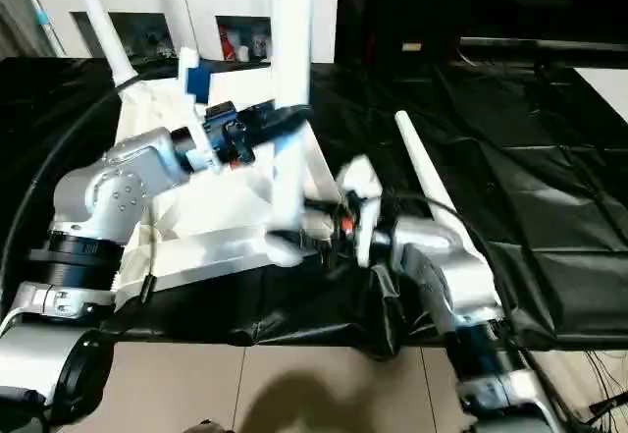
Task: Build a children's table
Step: Rotate table base
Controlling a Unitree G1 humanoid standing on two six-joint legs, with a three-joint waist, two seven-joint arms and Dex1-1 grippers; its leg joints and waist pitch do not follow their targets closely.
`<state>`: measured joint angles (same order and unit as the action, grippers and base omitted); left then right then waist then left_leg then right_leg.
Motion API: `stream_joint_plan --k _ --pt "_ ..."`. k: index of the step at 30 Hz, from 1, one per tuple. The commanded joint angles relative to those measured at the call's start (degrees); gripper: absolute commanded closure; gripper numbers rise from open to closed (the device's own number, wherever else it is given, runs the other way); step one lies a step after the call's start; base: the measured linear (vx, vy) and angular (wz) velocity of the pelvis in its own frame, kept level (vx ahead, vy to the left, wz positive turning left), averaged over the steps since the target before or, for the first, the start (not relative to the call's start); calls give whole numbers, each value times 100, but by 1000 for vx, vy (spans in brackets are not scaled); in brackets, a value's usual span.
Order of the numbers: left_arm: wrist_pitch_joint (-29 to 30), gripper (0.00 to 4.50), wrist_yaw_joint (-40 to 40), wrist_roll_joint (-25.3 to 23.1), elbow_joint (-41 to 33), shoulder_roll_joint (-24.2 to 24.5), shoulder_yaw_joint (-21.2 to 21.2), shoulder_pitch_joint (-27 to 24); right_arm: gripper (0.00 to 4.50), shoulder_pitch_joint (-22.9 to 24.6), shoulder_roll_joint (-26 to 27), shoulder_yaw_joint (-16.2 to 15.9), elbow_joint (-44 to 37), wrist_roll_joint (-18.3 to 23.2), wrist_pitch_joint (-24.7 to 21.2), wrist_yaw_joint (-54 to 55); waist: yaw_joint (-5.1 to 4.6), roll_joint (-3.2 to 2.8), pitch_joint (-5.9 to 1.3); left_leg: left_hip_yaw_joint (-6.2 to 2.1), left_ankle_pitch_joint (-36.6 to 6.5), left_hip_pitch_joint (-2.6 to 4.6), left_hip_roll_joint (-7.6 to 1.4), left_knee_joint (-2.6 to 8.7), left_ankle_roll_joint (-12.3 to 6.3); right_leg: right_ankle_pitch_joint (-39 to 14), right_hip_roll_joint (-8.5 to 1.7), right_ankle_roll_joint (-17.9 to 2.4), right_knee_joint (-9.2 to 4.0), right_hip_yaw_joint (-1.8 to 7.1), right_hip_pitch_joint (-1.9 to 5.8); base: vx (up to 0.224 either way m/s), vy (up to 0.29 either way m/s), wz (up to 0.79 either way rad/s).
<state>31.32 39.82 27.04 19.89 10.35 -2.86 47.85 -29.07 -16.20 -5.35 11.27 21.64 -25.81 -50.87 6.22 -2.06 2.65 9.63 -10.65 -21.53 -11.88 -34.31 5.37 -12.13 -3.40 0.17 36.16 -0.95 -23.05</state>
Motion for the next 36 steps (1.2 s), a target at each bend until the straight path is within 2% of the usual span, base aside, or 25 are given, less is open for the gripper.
stream_joint_plan --k 1,4,8,14,15,17,19,23,26,30,31,36 --pt "34 273 -336 -64 -295 -80 -93 144 92 -147 43 68 -110 -134 -435 369 -4 12 -424 -2 -259 47 -2 298 -160 879 -254 -1441 -302 118 402 0 0 0" --pt "-15 273 -473 -113 -317 -161 -76 154 92 -259 128 61 8 -246 -587 723 5 14 -430 3 -182 41 6 291 -133 981 -257 -1453 -294 119 396 0 0 0" --pt "-46 273 -640 -196 -317 -241 -52 128 92 -403 332 101 108 -281 -820 1154 -3 6 -417 4 -329 51 0 307 -76 745 -267 -1414 -316 123 386 0 0 0" --pt "-95 273 -817 -231 -248 -291 -68 141 92 -644 769 252 288 -119 -968 1630 -29 -1 -425 -4 -291 46 2 315 -13 878 -267 -1376 -300 125 389 0 0 0" --pt "-95 273 -817 -231 -248 -291 -68 141 130 -644 769 252 288 -119 -968 1630 -30 -2 -427 -3 -280 46 3 314 -19 911 -265 -1373 -300 124 389 0 0 0" --pt "-88 273 -833 -229 -249 -291 -81 155 130 -707 847 304 315 -110 -1032 1713 -33 -2 -425 0 -271 44 7 313 -16 956 -264 -1368 -297 125 385 0 0 0" --pt "-107 273 -805 -248 -227 -274 -80 191 162 -782 835 275 346 -138 -993 1665 -34 -8 -424 -3 -289 47 6 317 5 911 -266 -1359 -300 122 388 0 0 0" --pt "-166 273 -622 -288 -234 -215 -11 199 179 -822 759 229 312 -107 -975 1539 -31 -15 -418 -2 -331 50 3 320 36 879 -268 -1330 -308 127 386 0 0 0" --pt "-177 273 -624 -276 -206 -210 -27 217 215 -841 740 232 313 -104 -983 1500 -37 -16 -424 -3 -285 46 8 316 34 997 -264 -1332 -296 124 393 0 0 0" --pt "-225 273 -586 -274 -222 -196 0 213 243 -838 663 213 282 -106 -1027 1428 -38 -17 -423 -2 -330 47 5 317 26 975 -268 -1353 -299 124 396 0 0 0" --pt "-224 273 -588 -268 -219 -202 0 216 249 -838 603 158 294 -125 -1086 1350 -40 1 -425 1 -316 48 5 314 22 991 -265 -1356 -299 126 398 0 0 0" --pt "-208 273 -532 -251 -279 -240 33 183 251 -843 560 41 397 -185 -1079 1201 -32 5 -425 2 -288 42 7 311 -1 975 -270 -1363 -297 127 402 0 0 0"
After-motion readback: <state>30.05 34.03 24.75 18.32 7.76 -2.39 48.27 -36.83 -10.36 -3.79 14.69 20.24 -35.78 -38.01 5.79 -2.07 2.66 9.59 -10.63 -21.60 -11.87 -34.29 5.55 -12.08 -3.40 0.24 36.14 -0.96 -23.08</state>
